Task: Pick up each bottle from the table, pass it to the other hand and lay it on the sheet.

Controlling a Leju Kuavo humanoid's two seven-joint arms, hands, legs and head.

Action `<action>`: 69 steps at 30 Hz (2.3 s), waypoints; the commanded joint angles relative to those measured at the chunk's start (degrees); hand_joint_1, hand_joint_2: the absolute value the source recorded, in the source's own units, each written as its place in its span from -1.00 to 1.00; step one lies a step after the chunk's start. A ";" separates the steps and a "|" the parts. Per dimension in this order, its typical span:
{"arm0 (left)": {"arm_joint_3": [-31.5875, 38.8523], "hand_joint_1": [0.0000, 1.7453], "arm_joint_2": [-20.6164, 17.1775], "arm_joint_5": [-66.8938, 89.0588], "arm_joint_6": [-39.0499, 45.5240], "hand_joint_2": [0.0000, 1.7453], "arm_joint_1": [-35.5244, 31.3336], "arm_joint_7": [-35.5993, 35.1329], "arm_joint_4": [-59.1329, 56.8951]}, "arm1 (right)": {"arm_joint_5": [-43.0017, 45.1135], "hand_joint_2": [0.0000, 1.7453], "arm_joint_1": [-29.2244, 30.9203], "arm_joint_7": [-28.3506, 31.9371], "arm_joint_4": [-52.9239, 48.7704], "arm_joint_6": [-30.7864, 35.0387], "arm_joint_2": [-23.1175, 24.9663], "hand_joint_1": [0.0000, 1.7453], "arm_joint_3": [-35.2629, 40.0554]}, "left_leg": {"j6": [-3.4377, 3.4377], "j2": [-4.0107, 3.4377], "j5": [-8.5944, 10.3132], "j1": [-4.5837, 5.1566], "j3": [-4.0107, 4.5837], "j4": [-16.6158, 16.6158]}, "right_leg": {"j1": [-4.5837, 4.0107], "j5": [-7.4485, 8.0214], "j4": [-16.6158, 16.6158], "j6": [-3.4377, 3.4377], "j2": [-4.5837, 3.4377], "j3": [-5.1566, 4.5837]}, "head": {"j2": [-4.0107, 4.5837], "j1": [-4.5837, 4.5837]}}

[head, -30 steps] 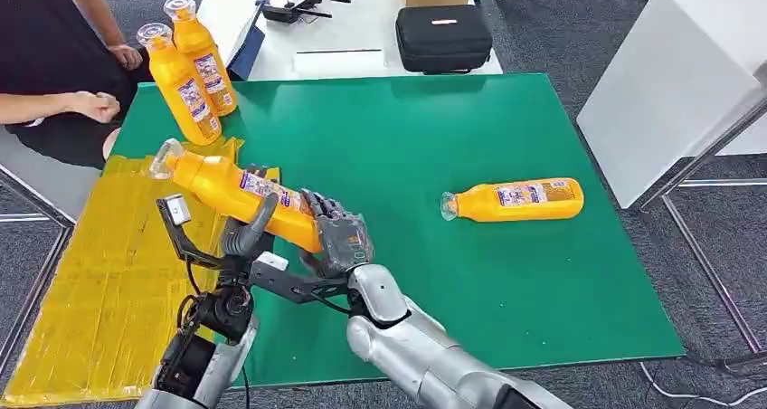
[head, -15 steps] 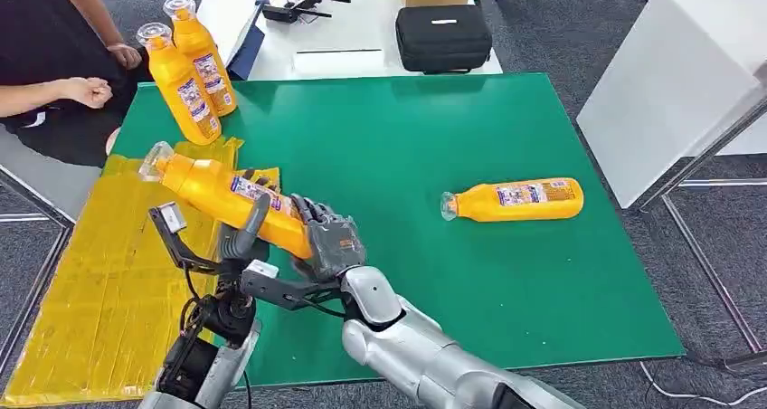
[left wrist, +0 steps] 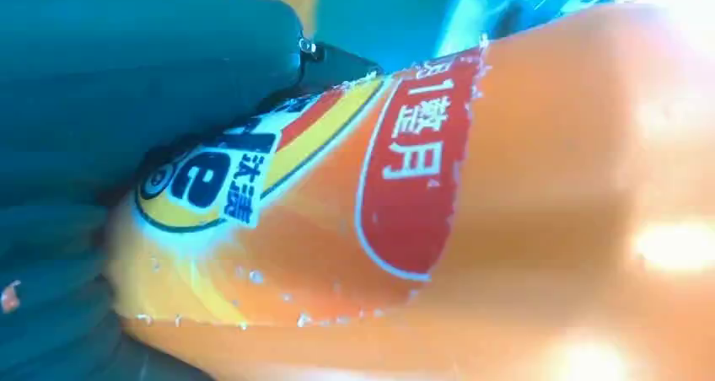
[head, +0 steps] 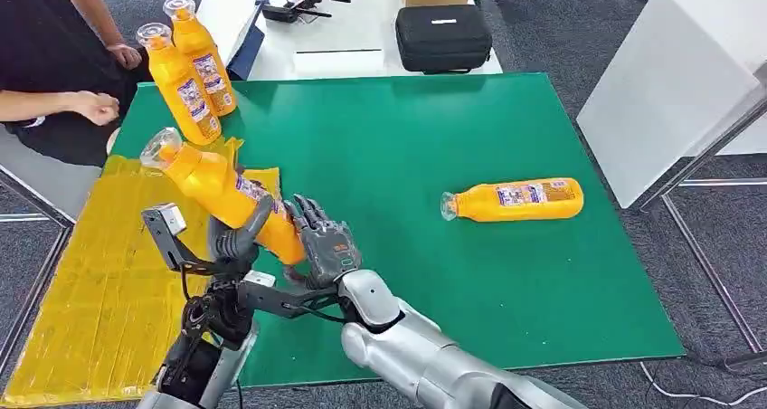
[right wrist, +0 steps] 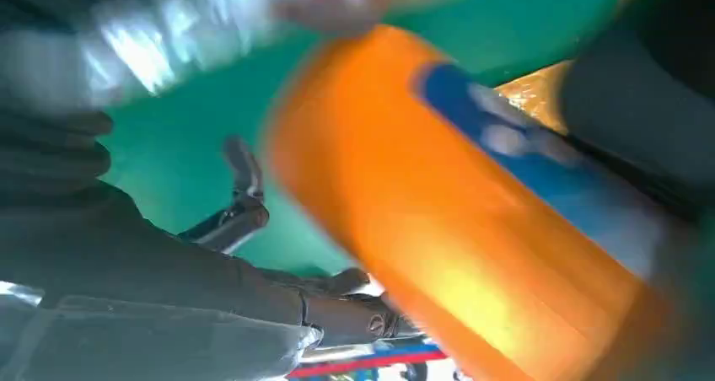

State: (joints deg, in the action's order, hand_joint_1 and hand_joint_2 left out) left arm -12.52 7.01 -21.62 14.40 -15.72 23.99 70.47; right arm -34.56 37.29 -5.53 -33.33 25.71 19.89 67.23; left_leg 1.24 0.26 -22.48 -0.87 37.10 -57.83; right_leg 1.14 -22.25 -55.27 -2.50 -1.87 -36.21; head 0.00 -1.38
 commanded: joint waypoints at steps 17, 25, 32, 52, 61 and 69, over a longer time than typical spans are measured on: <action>11.12 1.00 -9.52 102.35 24.31 1.00 -12.22 -24.16 -30.71 | -16.20 -1.00 -17.05 11.71 -36.76 -5.01 -19.15 -1.00 -45.19 | 0.01 0.55 0.02 0.11 -0.23 0.09 | 0.08 -0.13 0.01 0.07 0.63 0.37 | 0.00 -0.04; 8.85 1.00 -7.78 99.66 16.16 1.00 -16.46 -20.29 -45.93 | -11.76 -1.00 -19.14 14.99 -40.68 -6.84 -25.26 -1.00 -50.98 | 0.03 0.57 -0.05 0.11 -0.35 0.03 | 0.04 -0.21 0.00 0.09 0.78 0.50 | 0.00 -0.04; 9.15 1.00 -7.40 97.95 14.93 1.00 -16.37 -18.65 -45.84 | -11.65 -1.00 -19.38 14.85 -39.93 -7.06 -25.91 -1.00 -51.46 | 0.02 0.27 -0.05 0.16 -0.22 0.01 | 0.10 -0.06 0.02 0.05 0.33 0.33 | 0.00 -0.04; 12.71 -1.00 -6.79 63.85 7.13 -1.00 -7.52 -3.00 -20.44 | -12.92 1.00 -14.11 15.11 -25.39 -20.32 -41.49 -1.00 -57.77 | 0.12 0.27 0.03 0.21 -0.29 0.01 | 0.19 0.01 0.04 -0.01 0.36 0.49 | 0.00 -0.02; 11.47 -1.00 -4.69 45.57 4.75 -1.00 0.65 -1.38 2.28 | -23.37 1.00 0.88 18.11 -0.09 -16.35 -47.23 -1.00 -55.96 | 0.21 0.15 -0.08 0.24 -0.15 -0.16 | 0.16 -0.02 -0.06 -0.05 0.30 0.37 | 0.00 -0.09; 10.48 -1.00 -4.80 44.68 4.46 -1.00 1.30 -1.51 3.38 | -26.03 1.00 5.39 17.14 6.29 -15.20 -44.41 -1.00 -53.64 | 0.15 0.10 -0.07 0.24 -0.29 -0.06 | 0.14 -0.04 -0.05 0.03 0.32 0.46 | 0.00 -0.09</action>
State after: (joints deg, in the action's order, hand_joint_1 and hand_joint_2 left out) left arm -1.42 1.68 23.47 19.06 -15.02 22.75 70.91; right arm -60.28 35.75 11.87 -39.18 9.97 -27.02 10.08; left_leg 1.45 0.61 -22.35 -0.64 37.20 -57.86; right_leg 1.33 -22.16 -55.27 -2.66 -1.50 -36.06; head 0.00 -1.46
